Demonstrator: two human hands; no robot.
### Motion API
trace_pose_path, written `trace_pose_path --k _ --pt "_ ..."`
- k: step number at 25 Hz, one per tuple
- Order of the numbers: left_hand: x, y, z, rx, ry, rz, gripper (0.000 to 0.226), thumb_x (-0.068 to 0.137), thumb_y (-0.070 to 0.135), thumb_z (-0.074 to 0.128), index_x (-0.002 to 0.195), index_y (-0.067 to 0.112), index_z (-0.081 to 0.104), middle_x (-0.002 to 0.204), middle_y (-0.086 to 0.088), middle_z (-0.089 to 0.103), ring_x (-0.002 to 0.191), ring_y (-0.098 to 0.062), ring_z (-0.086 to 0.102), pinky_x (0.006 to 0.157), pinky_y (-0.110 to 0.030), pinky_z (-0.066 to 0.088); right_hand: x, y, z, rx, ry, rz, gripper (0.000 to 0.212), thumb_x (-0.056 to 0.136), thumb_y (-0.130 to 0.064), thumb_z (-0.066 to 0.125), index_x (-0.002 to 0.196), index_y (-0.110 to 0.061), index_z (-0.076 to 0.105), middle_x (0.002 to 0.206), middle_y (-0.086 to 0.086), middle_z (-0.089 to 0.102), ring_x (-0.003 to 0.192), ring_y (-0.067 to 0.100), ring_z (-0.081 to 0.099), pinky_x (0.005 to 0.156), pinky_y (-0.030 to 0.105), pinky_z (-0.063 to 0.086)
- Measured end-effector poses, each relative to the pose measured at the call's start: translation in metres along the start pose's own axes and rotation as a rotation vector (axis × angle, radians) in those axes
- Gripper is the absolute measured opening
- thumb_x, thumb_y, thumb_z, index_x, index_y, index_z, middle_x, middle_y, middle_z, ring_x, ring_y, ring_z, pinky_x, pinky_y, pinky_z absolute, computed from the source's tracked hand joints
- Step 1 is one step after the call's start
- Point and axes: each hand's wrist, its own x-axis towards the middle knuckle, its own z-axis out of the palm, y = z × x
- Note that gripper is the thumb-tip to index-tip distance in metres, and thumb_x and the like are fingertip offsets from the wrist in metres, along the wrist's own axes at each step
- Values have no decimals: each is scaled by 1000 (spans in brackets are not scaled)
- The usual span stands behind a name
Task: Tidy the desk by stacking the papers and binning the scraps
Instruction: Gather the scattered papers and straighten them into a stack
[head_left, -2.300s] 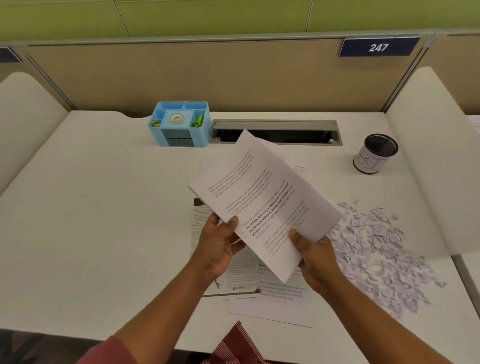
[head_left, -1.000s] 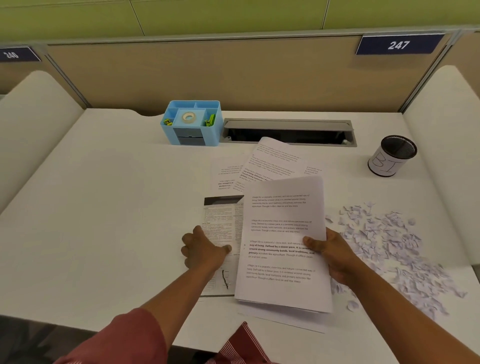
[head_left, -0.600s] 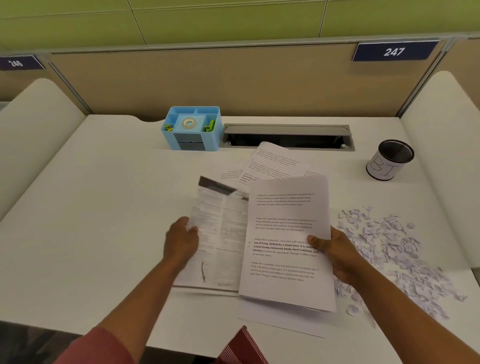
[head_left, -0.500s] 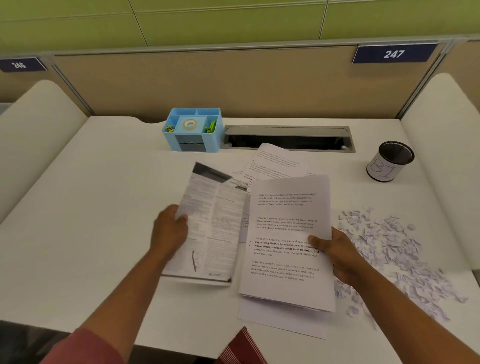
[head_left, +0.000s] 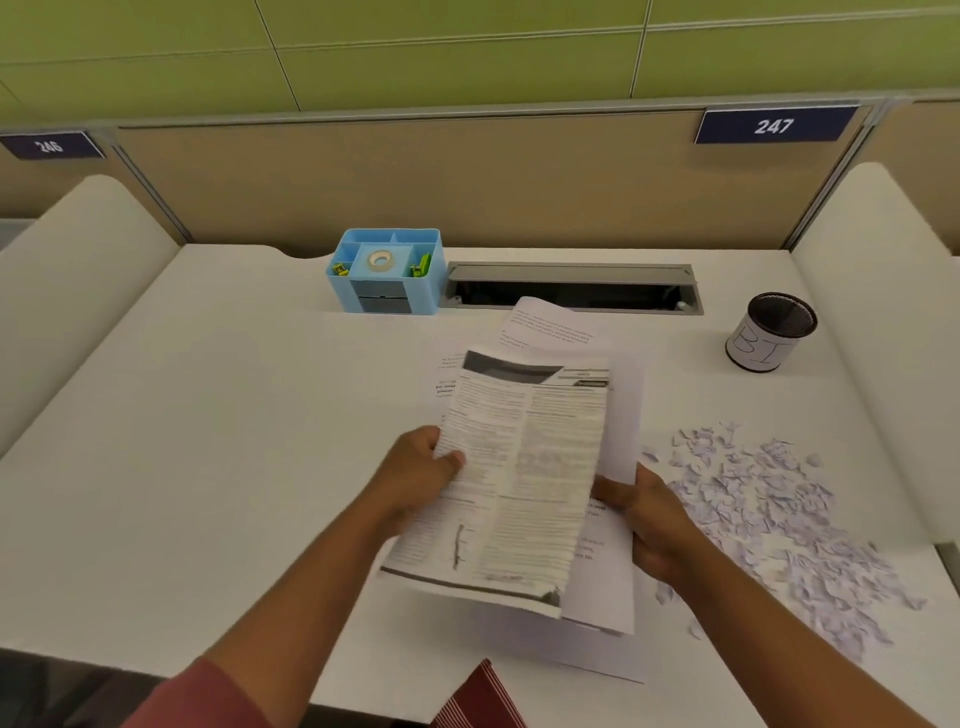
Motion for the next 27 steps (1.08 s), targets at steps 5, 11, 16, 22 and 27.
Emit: trace_pose_path --k 5,11,16,22,27 --pt "-13 0 32 187 124 74 20 95 27 69 109 24 55 107 11 65 94 -9 64 72 -23 49 -13 -3 3 8 -24 -17 32 92 -5 66 123 -9 68 115 19 73 105 42 70 92 60 55" --pt "-20 2 47 149 181 60 37 98 24 65 128 23 44 119 8 55 106 -14 54 87 -27 43 -20 2 3 66 -26 -11 34 90 -9 68 124 -10 67 117 20 72 106 43 70 95 61 53" --pt "-17 -3 47 236 195 41 55 96 32 67 142 25 38 139 -1 51 128 -24 52 105 -40 47 -23 1 5 84 -16 -9 34 88 -9 69 123 -10 68 115 20 73 105 44 70 94 62 53" --pt "-9 -15 28 -158 -134 -212 50 100 29 63 145 23 41 132 1 65 111 -24 70 97 -48 56 -24 -3 6 88 -51 21 40 85 -10 71 125 -8 66 117 24 71 105 48 68 92 65 53" --pt "-9 -10 12 -407 -346 -192 27 103 10 55 130 16 59 121 -6 73 110 -30 71 96 -52 56 -22 -10 11 102 -74 51 39 92 -15 65 129 -5 64 121 26 69 109 49 66 97 67 49"
